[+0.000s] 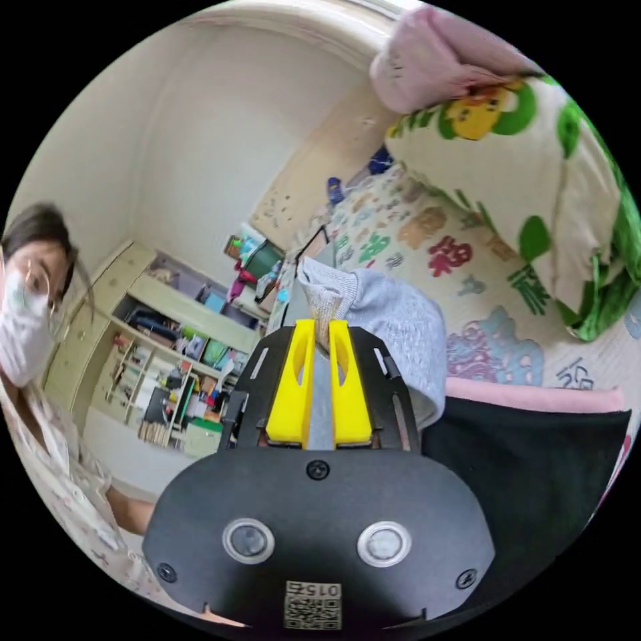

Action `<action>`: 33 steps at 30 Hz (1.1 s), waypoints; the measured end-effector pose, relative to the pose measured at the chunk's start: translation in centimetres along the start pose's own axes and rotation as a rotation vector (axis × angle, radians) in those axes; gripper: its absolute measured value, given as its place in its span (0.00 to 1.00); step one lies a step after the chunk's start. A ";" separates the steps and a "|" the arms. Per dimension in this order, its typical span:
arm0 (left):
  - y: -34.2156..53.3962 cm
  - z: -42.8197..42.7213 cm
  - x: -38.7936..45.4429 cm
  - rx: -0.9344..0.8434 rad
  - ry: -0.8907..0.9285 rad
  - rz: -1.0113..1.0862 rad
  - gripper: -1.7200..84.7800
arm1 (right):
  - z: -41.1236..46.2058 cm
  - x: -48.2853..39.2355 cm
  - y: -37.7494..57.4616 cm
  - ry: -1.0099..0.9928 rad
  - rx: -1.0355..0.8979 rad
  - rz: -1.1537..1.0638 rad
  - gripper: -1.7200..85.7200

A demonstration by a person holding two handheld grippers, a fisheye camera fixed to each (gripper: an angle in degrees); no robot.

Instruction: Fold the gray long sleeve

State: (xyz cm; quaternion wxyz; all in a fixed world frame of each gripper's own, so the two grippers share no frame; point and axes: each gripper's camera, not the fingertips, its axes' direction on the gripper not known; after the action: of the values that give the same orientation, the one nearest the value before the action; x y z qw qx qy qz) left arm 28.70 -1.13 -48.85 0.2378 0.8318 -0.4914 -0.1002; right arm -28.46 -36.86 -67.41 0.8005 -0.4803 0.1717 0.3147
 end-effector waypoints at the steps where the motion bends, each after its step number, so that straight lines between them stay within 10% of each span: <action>1: 0.3 -2.2 -1.5 0.075 0.077 -0.031 0.18 | 1.8 -2.5 2.1 -0.012 -0.063 -0.073 0.07; 7: 0.2 -9.4 -8.5 0.425 0.571 -0.017 0.24 | 10.6 -11.2 13.5 -0.001 -0.354 -0.372 0.07; 12: -2.7 -8.4 -14.3 0.366 0.640 0.022 0.26 | 14.5 -15.2 20.9 0.081 -0.481 -0.561 0.08; 17: -2.9 -8.9 -21.4 0.228 0.739 0.038 0.07 | 16.9 -19.8 25.9 0.123 -0.529 -0.663 0.08; 33: 7.0 -17.3 -37.0 -0.014 0.220 0.096 0.02 | 28.9 -27.7 33.4 0.067 -0.856 -0.548 0.07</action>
State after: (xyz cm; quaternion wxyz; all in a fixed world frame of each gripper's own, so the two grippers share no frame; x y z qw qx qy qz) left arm 11.79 33.18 -32.90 0.3008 0.8116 -0.5008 -0.0002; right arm -72.14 -9.55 -59.69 0.5792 -0.8024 -0.0795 0.1196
